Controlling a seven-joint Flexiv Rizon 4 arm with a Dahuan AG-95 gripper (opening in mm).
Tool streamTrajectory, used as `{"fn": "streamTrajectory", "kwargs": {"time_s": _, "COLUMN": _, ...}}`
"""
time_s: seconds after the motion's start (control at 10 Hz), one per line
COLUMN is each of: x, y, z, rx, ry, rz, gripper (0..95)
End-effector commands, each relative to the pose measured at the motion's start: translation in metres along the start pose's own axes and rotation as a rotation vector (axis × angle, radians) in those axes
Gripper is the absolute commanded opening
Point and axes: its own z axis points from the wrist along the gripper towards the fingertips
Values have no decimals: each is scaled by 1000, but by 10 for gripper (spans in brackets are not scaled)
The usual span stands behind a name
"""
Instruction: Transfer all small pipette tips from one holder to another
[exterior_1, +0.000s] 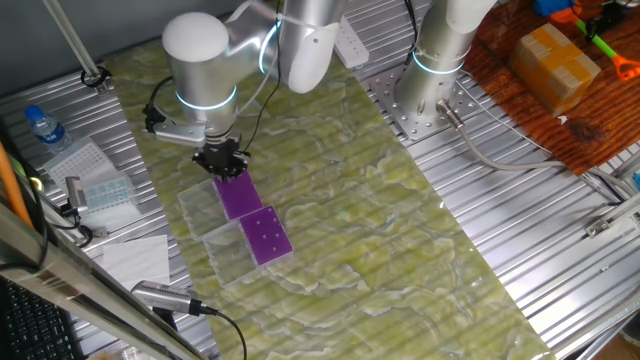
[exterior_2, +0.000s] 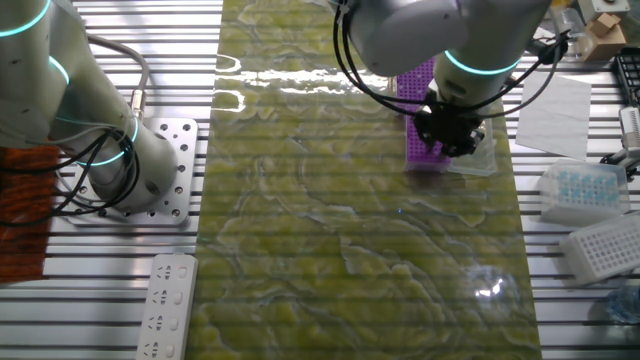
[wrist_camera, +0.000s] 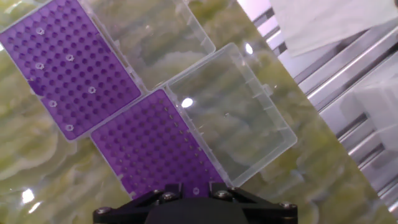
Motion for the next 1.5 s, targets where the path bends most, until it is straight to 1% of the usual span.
{"fn": "streamTrajectory", "kwargs": {"time_s": 0.1, "x": -1, "y": -1, "z": 2, "rx": -1, "ry": 2, "rz": 1, "gripper": 0}}
{"fn": "streamTrajectory", "kwargs": {"time_s": 0.2, "x": -4, "y": -2, "z": -8, "rx": -14, "ry": 14, "rz": 8, "gripper": 0}}
{"fn": "streamTrajectory", "kwargs": {"time_s": 0.3, "x": -4, "y": -2, "z": -8, "rx": -14, "ry": 14, "rz": 8, "gripper": 0}}
{"fn": "streamTrajectory", "kwargs": {"time_s": 0.4, "x": -9, "y": 0, "z": -25, "rx": -35, "ry": 32, "rz": 19, "gripper": 0}}
{"fn": "streamTrajectory", "kwargs": {"time_s": 0.5, "x": -15, "y": 5, "z": -40, "rx": -44, "ry": 52, "rz": 24, "gripper": 0}}
{"fn": "streamTrajectory", "kwargs": {"time_s": 0.6, "x": -19, "y": 8, "z": -47, "rx": -50, "ry": 55, "rz": 31, "gripper": 0}}
{"fn": "streamTrajectory", "kwargs": {"time_s": 0.7, "x": -26, "y": 14, "z": -56, "rx": -54, "ry": 62, "rz": 41, "gripper": 0}}
{"fn": "streamTrajectory", "kwargs": {"time_s": 0.8, "x": -34, "y": 20, "z": -61, "rx": -57, "ry": 67, "rz": 58, "gripper": 0}}
{"fn": "streamTrajectory", "kwargs": {"time_s": 0.9, "x": -46, "y": 29, "z": -63, "rx": -57, "ry": 68, "rz": 90, "gripper": 0}}
{"fn": "streamTrajectory", "kwargs": {"time_s": 1.0, "x": -51, "y": 33, "z": -63, "rx": -57, "ry": 67, "rz": 107, "gripper": 0}}
{"fn": "streamTrajectory", "kwargs": {"time_s": 1.2, "x": -67, "y": 42, "z": -57, "rx": -56, "ry": 62, "rz": 147, "gripper": 0}}
{"fn": "streamTrajectory", "kwargs": {"time_s": 1.3, "x": -80, "y": 50, "z": -50, "rx": -52, "ry": 57, "rz": 185, "gripper": 0}}
{"fn": "streamTrajectory", "kwargs": {"time_s": 1.4, "x": -89, "y": 56, "z": -47, "rx": -50, "ry": 53, "rz": 219, "gripper": 0}}
{"fn": "streamTrajectory", "kwargs": {"time_s": 1.5, "x": -91, "y": 58, "z": -46, "rx": -51, "ry": 52, "rz": 230, "gripper": 0}}
